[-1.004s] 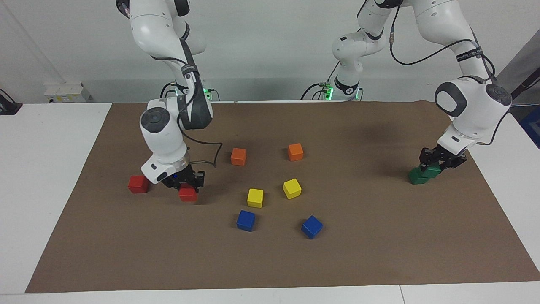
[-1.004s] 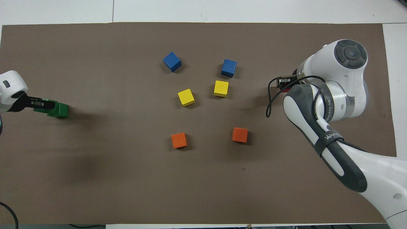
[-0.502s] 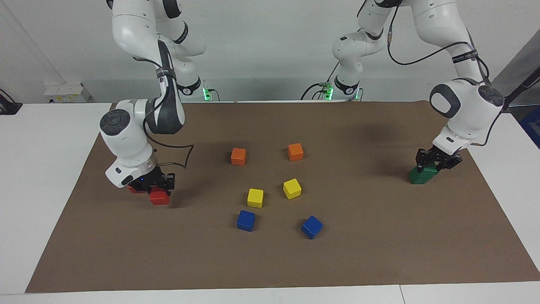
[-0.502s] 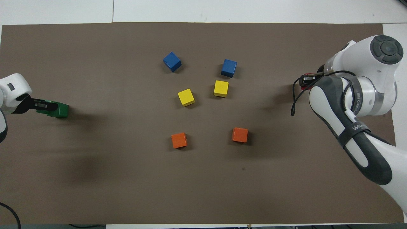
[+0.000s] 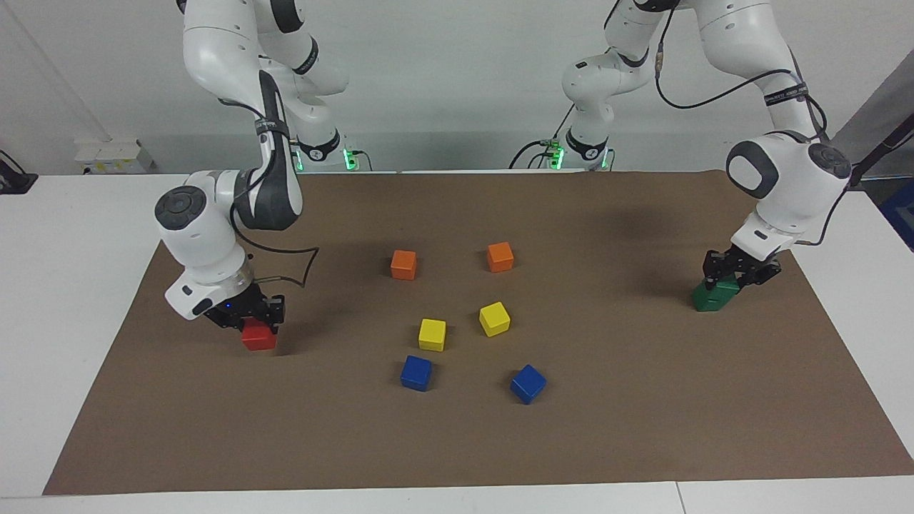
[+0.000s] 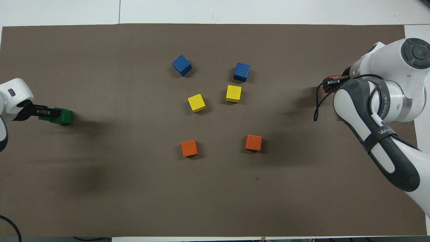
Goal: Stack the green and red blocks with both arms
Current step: 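Release the green block with the left gripper while the right gripper carries red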
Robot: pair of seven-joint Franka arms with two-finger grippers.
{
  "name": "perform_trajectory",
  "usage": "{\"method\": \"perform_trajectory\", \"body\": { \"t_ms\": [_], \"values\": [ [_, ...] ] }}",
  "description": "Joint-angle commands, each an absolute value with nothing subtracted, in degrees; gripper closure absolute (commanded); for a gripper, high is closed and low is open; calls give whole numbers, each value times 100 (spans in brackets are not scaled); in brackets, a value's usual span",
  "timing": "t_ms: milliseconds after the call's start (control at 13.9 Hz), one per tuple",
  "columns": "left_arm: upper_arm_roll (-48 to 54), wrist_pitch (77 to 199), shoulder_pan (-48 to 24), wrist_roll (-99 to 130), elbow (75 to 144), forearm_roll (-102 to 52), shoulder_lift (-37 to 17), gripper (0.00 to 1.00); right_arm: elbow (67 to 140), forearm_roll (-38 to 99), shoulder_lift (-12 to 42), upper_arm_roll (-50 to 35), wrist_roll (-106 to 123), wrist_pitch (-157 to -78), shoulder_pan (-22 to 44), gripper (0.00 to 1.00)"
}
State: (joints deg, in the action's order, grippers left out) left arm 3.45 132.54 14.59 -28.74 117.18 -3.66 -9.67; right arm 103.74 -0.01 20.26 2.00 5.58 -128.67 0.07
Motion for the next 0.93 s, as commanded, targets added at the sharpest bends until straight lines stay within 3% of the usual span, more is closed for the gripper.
{"method": "perform_trajectory", "body": {
  "t_ms": [0, 359, 430, 502, 574, 861],
  "values": [
    [343, 13631, 1476, -2892, 12093, -483, -747, 100, 10415, -9, 2127, 123, 852, -13095, -167, 100],
    [343, 13834, 1450, -2953, 12190, -483, -712, 100, 10415, 17, 2127, 123, 1186, -13105, -387, 100],
    [343, 13843, 1450, -2918, 12182, -483, -712, 84, 10398, 26, 2127, 123, 1187, -13035, -395, 100],
    [343, 13843, 1450, -2892, 12164, -483, -721, 31, 10397, 35, 2101, 123, 1187, -12982, -404, 100],
    [343, 13851, 1459, -2892, 12147, -483, -729, 0, 10397, 35, 2048, 123, 1187, -12842, -413, 100],
    [343, 13746, 1433, -2892, 12059, -483, -747, 0, 10450, 44, 1680, 123, 1169, -12367, -404, 100]
  ]
}}
